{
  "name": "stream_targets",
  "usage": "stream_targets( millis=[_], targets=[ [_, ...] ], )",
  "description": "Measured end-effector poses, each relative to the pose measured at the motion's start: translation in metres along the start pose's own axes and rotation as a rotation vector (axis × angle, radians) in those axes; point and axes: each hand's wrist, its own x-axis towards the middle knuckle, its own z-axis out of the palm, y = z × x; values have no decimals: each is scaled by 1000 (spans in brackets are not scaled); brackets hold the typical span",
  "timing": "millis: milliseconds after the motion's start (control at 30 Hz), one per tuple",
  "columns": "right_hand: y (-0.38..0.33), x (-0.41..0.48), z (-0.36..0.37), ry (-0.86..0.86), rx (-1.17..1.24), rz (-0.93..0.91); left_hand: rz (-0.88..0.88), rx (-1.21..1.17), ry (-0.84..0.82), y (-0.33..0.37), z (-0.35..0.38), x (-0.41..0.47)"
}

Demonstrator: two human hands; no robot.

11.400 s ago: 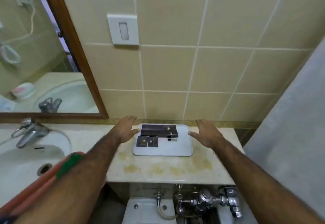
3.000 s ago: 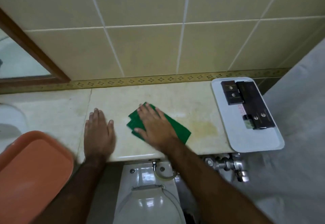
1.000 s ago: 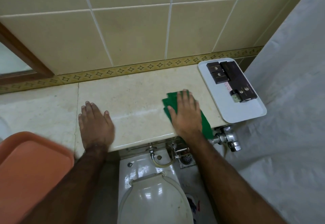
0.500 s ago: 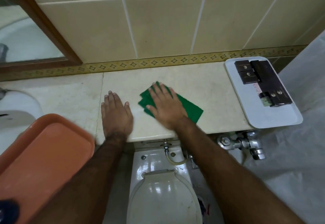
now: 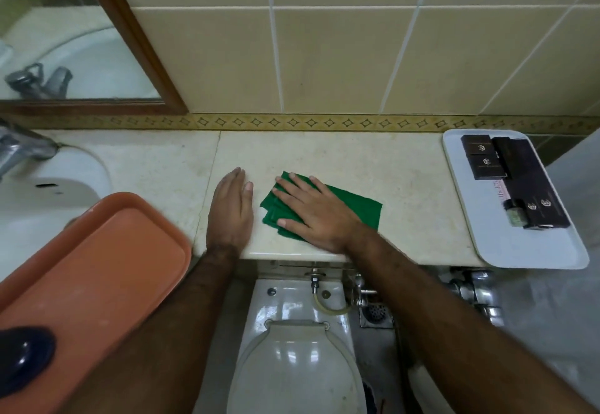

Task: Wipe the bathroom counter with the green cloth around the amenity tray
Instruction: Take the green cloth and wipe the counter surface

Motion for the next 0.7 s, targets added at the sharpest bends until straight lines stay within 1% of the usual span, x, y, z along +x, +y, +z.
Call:
stream_targets(
  millis=[33,100,133,200,267,333,367,433,500,567,633,700],
  targets=[
    [0,-6,-3,30,91,9,6,-11,-1,0,-2,-1],
    [7,-23,-12,126,203,142,11,-18,-23,4,-7,-3],
    [15,-33,-16,164,188,243,7,-13,-41,7,-9,-4],
    [31,-54,-28,188,66,457,-8,34,-76,20,-9,-9],
    [42,-68,-39,160,-39,628,-41,127,-114,42,-6,-15],
    [46,-69,-49,98,-9,736,-118,217,-159,70,3,-18],
    [46,-67,-54,71,62,771,-174,241,-177,83,7,-19],
    [44,-62,-60,42,235,815,-318,214,-224,102,11,-17],
    [42,-57,-64,40,344,821,-436,115,-305,108,10,-11],
    [40,-51,-68,57,445,816,-496,-33,-354,104,0,-4],
    [34,-39,-75,81,542,806,-534,-172,-330,94,-16,6],
    [23,-19,-83,109,673,780,-521,-159,-254,76,-41,20]
  ],
)
